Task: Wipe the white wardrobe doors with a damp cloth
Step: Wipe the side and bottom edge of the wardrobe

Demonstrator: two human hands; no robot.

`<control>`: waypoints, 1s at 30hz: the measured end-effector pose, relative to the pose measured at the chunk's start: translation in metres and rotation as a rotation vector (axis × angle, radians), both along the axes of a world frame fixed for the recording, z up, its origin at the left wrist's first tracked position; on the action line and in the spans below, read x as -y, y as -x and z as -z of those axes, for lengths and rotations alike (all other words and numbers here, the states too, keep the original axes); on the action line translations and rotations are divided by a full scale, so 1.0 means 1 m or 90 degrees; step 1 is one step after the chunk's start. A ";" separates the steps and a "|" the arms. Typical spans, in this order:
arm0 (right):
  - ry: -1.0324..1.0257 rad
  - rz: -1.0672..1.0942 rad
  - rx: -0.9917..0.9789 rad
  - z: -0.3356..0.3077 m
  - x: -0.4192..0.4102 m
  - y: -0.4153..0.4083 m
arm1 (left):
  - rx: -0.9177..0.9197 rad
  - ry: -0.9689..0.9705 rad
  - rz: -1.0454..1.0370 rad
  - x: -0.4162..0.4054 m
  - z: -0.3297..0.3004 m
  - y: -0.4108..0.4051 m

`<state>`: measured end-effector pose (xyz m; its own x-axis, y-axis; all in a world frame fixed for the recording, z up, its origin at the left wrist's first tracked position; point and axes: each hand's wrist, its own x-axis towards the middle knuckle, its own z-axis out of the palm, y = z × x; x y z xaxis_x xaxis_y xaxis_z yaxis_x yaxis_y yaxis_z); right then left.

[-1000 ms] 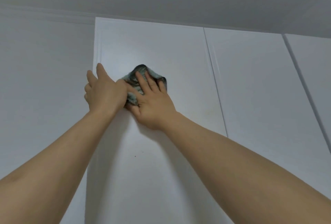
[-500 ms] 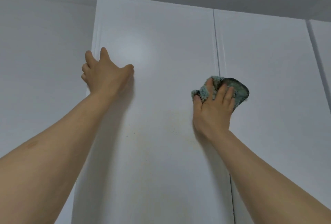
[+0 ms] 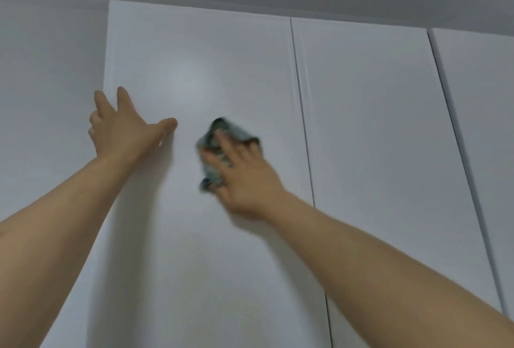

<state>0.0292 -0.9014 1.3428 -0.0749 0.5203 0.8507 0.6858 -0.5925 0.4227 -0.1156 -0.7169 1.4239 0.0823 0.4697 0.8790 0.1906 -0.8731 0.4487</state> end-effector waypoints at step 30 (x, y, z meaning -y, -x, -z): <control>-0.059 0.057 -0.082 0.026 -0.154 0.105 | -0.066 -0.077 0.247 -0.015 0.068 0.052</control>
<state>-0.0760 -0.7472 1.3173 0.0816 0.4393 0.8946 0.6736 -0.6859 0.2754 -0.1679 -0.7019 1.3562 0.3228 0.2801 0.9041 -0.1237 -0.9345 0.3337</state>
